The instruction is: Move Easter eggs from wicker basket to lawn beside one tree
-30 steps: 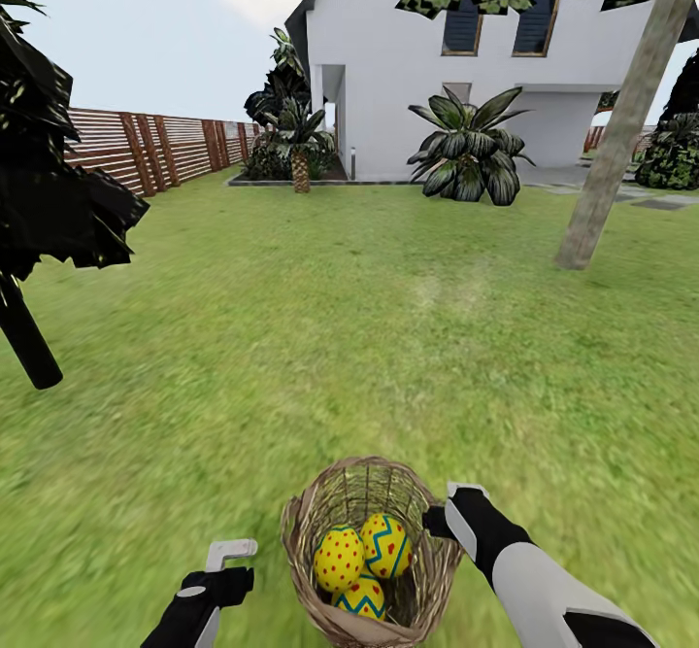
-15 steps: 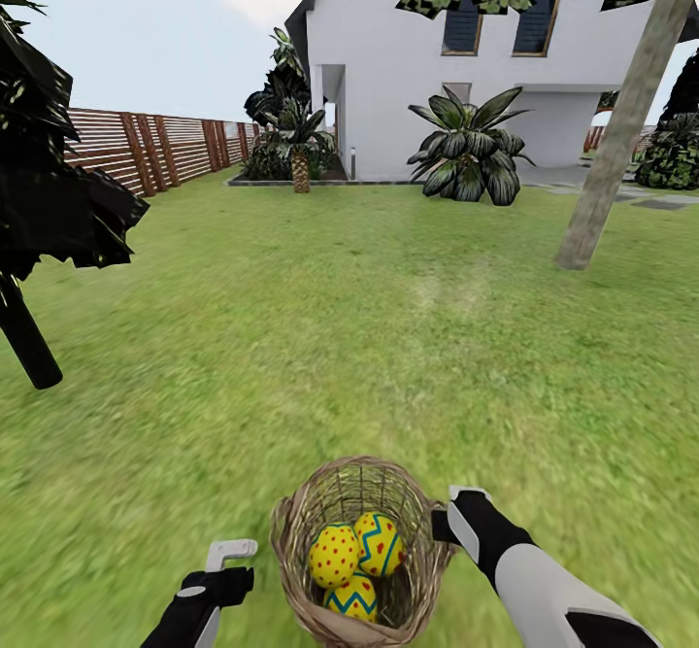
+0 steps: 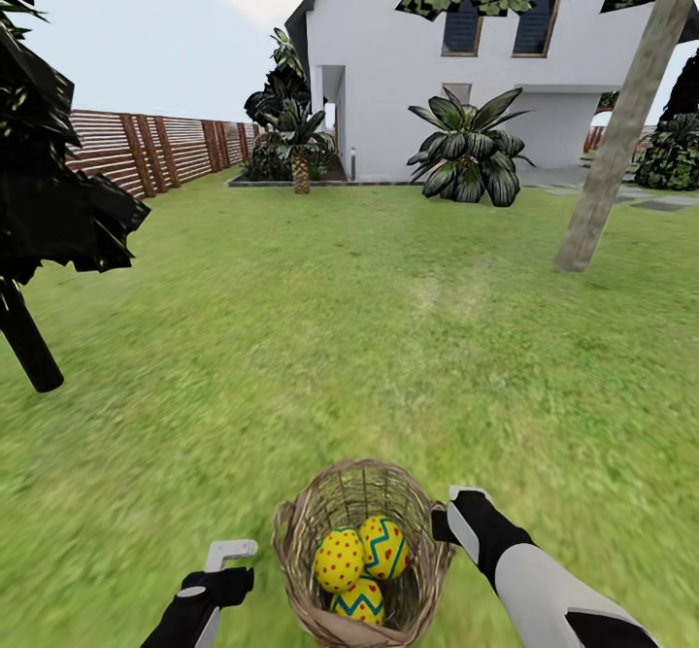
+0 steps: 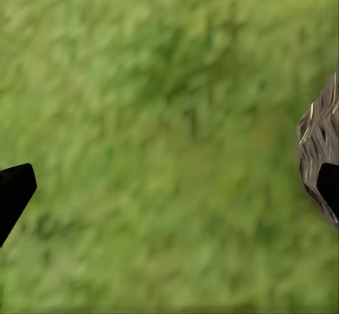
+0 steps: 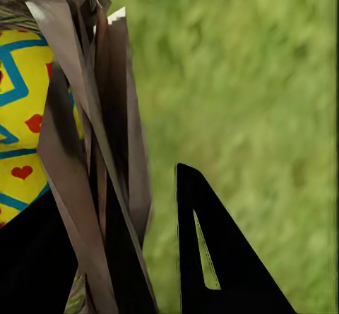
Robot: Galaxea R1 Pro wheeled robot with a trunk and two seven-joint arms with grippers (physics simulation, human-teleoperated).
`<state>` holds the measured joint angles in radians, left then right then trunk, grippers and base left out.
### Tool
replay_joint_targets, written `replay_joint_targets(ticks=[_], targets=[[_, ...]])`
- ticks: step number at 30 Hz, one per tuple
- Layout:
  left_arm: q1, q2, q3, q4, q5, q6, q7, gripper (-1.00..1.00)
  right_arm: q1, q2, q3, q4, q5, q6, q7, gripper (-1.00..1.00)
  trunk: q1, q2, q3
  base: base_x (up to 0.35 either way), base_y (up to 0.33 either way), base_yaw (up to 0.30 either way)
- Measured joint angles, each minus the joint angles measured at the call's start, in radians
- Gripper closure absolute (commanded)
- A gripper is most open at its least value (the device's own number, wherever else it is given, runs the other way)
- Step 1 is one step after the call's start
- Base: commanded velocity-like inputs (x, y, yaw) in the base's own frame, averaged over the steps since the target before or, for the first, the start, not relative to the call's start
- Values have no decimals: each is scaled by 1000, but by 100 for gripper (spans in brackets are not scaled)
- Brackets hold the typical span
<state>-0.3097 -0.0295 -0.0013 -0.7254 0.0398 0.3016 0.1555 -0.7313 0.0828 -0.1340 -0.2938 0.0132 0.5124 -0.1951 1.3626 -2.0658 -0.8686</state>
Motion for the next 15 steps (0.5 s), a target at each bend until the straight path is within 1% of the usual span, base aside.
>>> replay_joint_targets(ticks=[3,15], targets=[[0,0,0,2,-1,-1,0,-100,1,-1,-6,0,-8,-3,3,100,-12,21,9,0,0,0],[0,1,0,3,-1,-2,2,-100,4,-5,-3,-6,-10,-7,14,100,-58,105,47,0,0,0]])
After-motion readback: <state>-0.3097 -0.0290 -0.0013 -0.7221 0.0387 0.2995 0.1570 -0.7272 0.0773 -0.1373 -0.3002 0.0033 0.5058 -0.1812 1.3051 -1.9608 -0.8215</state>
